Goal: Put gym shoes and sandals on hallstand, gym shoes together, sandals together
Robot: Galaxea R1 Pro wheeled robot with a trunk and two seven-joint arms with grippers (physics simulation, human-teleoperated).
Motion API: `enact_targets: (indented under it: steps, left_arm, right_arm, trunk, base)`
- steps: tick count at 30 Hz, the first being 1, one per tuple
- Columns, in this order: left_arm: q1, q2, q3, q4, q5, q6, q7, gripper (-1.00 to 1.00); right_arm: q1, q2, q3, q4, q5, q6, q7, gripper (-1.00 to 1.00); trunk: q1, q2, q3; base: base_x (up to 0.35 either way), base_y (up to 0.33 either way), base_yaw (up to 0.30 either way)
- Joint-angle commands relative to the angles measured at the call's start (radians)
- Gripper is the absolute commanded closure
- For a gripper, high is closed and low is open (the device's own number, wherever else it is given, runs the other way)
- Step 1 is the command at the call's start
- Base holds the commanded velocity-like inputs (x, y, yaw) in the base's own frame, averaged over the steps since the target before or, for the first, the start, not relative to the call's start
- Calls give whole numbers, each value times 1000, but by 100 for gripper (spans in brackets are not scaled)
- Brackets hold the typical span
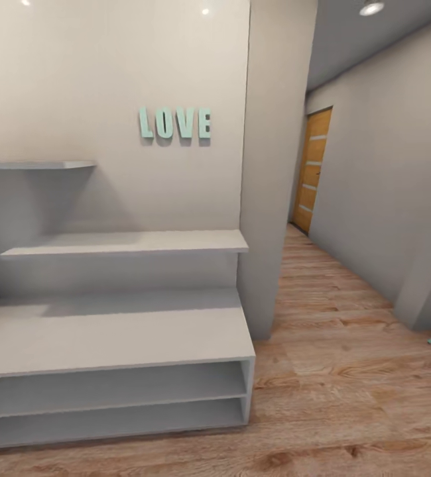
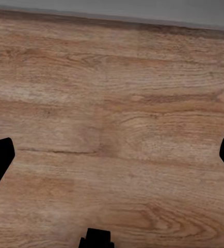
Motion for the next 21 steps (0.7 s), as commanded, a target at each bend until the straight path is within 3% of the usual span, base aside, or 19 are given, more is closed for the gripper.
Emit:
enact_targets:
  steps: [1,4,8,10,21]
  left_arm:
    - [-2,1,-3,0,10,-23,1,-100]
    - [-1,3,-3,3,9,-85,1,-100]
    - [1,3,-3,11,8,-111,1,-100]
    - [3,0,-5,25,5,-125,1,-100]
    - [4,1,-4,32,-51,-136,2,-100]
  right_arm:
    - [-1,2,2,-15,-24,-5,-1,-100]
    - [-1,4,3,-30,-43,-37,0,-100]
    - [-1,5,4,-28,-48,-81,0,-100]
    - [-1,6,6,-14,-49,-123,0,-100]
    - [-1,7,6,8,-51,-139,0,-100]
  trunk:
    - [0,-1,-1]
    - [0,-1,-1]
    - [0,-1,-1]
    - [0,-1,-1]
    - [0,-1,-1]
  base:
    - [0,0,-300]
    - [0,0,-300]
    - [-68,0,-300]
    - [-273,0,-300]
    - [-326,0,-300]
